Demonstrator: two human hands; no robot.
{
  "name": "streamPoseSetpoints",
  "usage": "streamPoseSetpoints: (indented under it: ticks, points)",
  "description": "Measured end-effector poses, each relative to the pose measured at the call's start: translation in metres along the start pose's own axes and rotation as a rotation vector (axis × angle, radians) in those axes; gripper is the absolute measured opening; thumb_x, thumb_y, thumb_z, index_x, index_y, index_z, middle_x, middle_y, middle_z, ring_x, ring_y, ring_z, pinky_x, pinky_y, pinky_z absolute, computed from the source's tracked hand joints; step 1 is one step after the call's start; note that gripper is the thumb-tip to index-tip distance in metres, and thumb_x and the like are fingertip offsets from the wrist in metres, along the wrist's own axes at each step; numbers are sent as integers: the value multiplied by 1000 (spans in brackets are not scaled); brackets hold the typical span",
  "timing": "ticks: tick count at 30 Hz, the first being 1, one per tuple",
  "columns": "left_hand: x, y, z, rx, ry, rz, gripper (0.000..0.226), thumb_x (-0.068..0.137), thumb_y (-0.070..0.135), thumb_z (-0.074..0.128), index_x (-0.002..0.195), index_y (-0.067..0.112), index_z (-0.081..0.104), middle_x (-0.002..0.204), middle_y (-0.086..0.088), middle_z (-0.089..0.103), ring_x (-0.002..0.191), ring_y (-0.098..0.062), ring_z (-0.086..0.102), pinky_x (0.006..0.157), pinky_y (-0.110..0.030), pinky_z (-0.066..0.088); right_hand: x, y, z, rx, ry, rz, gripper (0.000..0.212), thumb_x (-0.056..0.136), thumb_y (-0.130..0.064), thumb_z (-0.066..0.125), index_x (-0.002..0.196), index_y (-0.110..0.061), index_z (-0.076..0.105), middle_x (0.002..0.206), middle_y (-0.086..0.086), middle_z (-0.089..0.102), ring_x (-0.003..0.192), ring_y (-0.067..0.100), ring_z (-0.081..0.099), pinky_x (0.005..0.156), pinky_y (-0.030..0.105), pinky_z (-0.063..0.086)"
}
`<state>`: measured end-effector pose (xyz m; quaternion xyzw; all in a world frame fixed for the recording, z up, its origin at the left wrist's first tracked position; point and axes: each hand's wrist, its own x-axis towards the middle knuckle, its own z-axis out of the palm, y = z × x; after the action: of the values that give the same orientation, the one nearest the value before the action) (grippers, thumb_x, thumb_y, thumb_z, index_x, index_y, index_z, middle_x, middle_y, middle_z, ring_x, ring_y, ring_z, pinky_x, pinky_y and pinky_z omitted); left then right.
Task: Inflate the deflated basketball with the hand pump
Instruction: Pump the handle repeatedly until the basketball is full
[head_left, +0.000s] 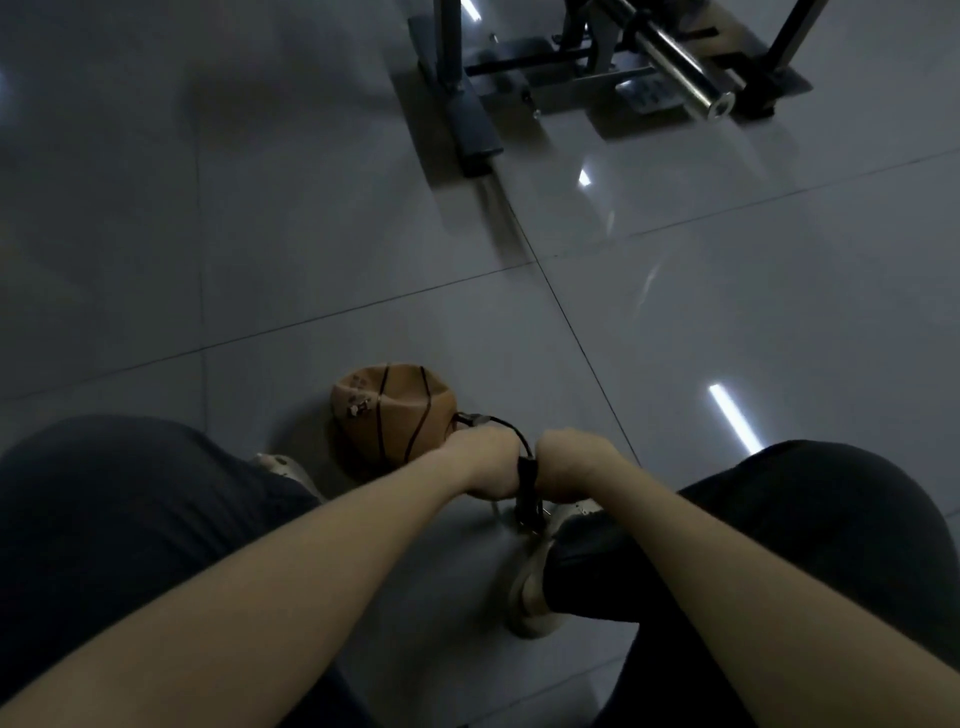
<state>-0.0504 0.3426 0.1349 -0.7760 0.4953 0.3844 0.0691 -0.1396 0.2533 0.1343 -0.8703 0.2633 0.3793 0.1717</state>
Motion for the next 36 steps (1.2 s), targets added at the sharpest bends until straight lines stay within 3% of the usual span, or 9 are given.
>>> streamPoseSetpoints:
  ticks: [4, 10, 13, 17, 22, 26, 31, 33, 36]
  points:
    - [1, 0, 38, -48, -7, -23, 10, 90, 22, 58, 93, 13, 55, 107, -17, 67, 95, -33, 65, 67, -33, 43, 3, 2, 29, -60, -37, -18, 31, 85, -34, 62, 109, -15, 60, 107, 6, 65, 95, 28, 64, 78, 37, 53]
    - [-11, 12, 37, -25, -91, 2, 23, 93, 27, 59, 109, 10, 59, 115, -15, 66, 104, -33, 65, 73, -34, 45, -12, 2, 33, -35, -84, 0, 35, 89, -34, 60, 117, -13, 59, 115, 9, 63, 103, 29, 62, 83, 38, 51]
    - [-20, 10, 30, -5, -244, 31, 10, 93, 21, 61, 96, 11, 61, 101, -16, 68, 90, -32, 66, 68, -35, 48, -28, -9, 31, -59, -141, -21, 30, 90, -31, 60, 113, -12, 62, 108, 9, 64, 98, 28, 63, 84, 37, 53]
    - [-30, 7, -30, -28, -225, 59, 13, 85, 26, 72, 84, 14, 68, 84, -10, 70, 73, -27, 62, 67, -39, 53, -58, -7, -31, 11, -60, -58, 14, 82, -24, 69, 76, -15, 60, 65, 1, 56, 63, 21, 56, 58, 29, 47]
    - [-44, 14, -122, -118, -32, 74, 8, 84, 19, 69, 77, 16, 70, 66, -2, 59, 61, -19, 51, 54, -31, 40, -73, 4, -117, 200, 34, -23, 14, 81, -16, 72, 88, -4, 70, 63, 4, 56, 51, 17, 49, 49, 29, 43]
    - [-33, 17, -85, -39, -18, 13, 17, 90, 21, 63, 75, 14, 61, 69, -2, 59, 58, -19, 52, 53, -27, 41, -51, -1, -85, 124, 1, -19, 7, 83, -15, 69, 81, -9, 68, 64, 3, 58, 51, 16, 52, 46, 24, 43]
    - [-10, 9, -14, 30, -4, 5, 13, 92, 20, 54, 82, 13, 58, 81, -5, 61, 71, -26, 57, 61, -32, 47, -18, 2, -18, 26, 0, -9, 24, 87, -26, 62, 70, -17, 47, 72, 3, 53, 70, 24, 55, 63, 32, 46]
    - [-7, 8, 4, 22, -17, 7, 11, 91, 18, 55, 86, 10, 61, 85, -10, 64, 74, -27, 60, 63, -33, 46, -14, 3, 0, 24, -3, 1, 20, 87, -28, 60, 77, -13, 50, 80, 5, 58, 77, 26, 59, 67, 33, 50]
    - [-7, 10, 31, 16, -9, 23, 12, 91, 22, 59, 96, 11, 59, 105, -15, 68, 94, -31, 66, 67, -33, 44, -10, 2, 28, 23, -54, 13, 21, 85, -32, 62, 96, -15, 57, 101, 8, 65, 89, 28, 62, 78, 36, 53]
